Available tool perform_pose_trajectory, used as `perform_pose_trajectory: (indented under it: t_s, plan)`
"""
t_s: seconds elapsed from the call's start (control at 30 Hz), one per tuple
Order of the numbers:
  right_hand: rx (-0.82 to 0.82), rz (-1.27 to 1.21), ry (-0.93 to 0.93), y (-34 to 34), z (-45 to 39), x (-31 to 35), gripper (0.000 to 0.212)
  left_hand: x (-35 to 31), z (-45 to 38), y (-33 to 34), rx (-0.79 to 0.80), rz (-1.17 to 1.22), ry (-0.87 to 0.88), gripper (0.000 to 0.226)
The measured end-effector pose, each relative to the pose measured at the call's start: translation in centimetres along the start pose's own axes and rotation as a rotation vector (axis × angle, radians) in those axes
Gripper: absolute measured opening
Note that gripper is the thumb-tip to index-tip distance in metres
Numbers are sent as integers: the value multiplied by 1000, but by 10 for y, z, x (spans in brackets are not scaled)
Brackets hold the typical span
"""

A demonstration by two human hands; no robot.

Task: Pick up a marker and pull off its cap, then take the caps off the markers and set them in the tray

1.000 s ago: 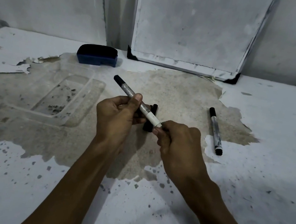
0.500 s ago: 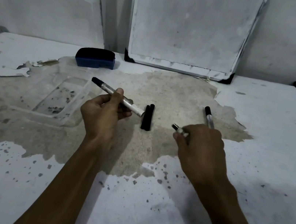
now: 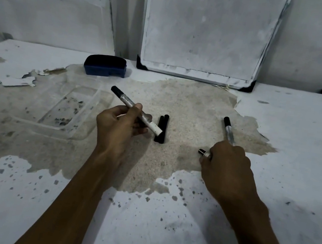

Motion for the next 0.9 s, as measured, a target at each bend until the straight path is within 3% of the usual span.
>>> perform_pose_trajectory:
  t_s: [0.1, 0.2, 0.27, 0.4, 0.67, 0.8, 0.9]
  plan:
    - [7, 3, 7, 0, 1, 0, 12, -6, 12, 10, 112, -52, 104, 14]
    - [0, 32, 13, -2, 4, 1, 27, -3, 31, 22, 239, -146, 250, 9]
    - [-11, 37, 14, -4, 5, 3, 35, 6, 38, 28, 280, -238, 244, 9]
    - [-22, 12, -7, -5, 6, 3, 42, 6, 36, 25, 220, -224, 253, 11]
    - [-80, -132, -107, -7, 5, 8, 51, 3, 36, 21, 120, -199, 467, 13]
    - [-67, -141, -114, -5, 5, 7, 49, 14, 38, 26, 191, -251, 328, 12]
    - [-57, -153, -120, -4, 4, 6, 48, 5, 36, 21, 78, -242, 509, 10]
Point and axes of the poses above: each hand's wrist, its own z-axis away from the middle knuckle, its own y-axis out of the palm, x = y × z, the point moved 3 cm from there along -z, towards the middle knuckle, and after that the axes turned 3 degrees about z, right-handed, at the moved point
